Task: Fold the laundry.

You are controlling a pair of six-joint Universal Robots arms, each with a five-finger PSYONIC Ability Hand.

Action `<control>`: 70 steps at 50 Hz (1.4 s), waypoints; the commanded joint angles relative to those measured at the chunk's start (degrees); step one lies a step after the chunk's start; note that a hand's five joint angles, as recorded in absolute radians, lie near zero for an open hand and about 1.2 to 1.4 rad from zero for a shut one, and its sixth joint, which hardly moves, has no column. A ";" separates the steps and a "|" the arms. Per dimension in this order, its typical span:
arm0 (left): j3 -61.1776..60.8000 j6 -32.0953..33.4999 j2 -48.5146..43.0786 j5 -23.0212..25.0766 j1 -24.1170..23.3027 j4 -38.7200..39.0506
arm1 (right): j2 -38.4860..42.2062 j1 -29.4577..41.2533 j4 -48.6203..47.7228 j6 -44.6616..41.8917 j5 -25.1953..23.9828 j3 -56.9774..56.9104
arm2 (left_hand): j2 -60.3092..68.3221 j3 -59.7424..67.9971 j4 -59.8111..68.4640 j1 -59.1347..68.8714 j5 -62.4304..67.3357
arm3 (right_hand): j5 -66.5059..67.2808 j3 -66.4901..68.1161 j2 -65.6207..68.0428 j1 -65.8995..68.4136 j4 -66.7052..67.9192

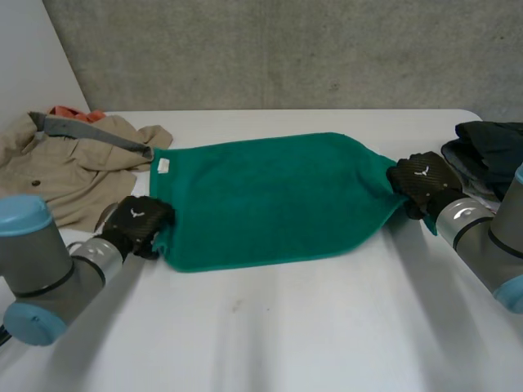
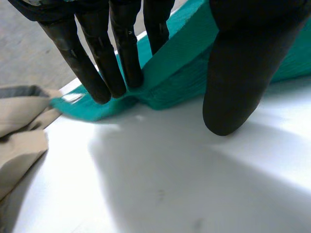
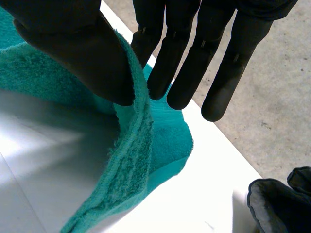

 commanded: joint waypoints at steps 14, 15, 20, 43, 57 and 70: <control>-10.35 18.63 3.86 -0.16 -1.58 10.70 | -1.08 -0.51 5.28 -1.13 2.10 -0.24 | 46.28 46.44 46.75 46.43 46.29 | 11.60 11.93 12.61 15.62 11.37; -10.53 19.68 4.12 -0.78 -1.58 10.00 | -1.43 -0.51 5.90 -1.30 2.27 -0.33 | 46.28 46.44 46.75 46.43 46.29 | 11.60 11.93 12.61 15.62 11.37; -13.42 21.46 14.27 -1.49 -2.28 3.24 | -5.64 -0.51 12.30 -3.68 4.38 -1.20 | 46.28 46.44 46.75 46.43 46.29 | 11.60 11.93 12.61 15.62 11.37; 21.34 -4.92 13.05 -14.12 -2.54 -46.42 | -4.19 -0.60 42.03 -16.07 8.24 -20.53 | 46.28 46.44 46.75 46.43 46.29 | 11.60 11.93 12.61 15.62 11.37; 61.96 -7.63 -3.43 -19.77 -6.15 -37.76 | 9.38 1.43 13.05 -9.31 14.75 -48.05 | 46.28 46.44 46.75 46.43 46.29 | 11.60 11.93 12.61 15.62 11.37; 54.17 -18.36 4.12 -18.81 -4.30 -17.52 | 0.32 0.11 -11.68 1.24 6.50 -36.11 | 46.28 46.44 46.75 46.43 46.29 | 11.60 11.93 12.61 15.62 11.37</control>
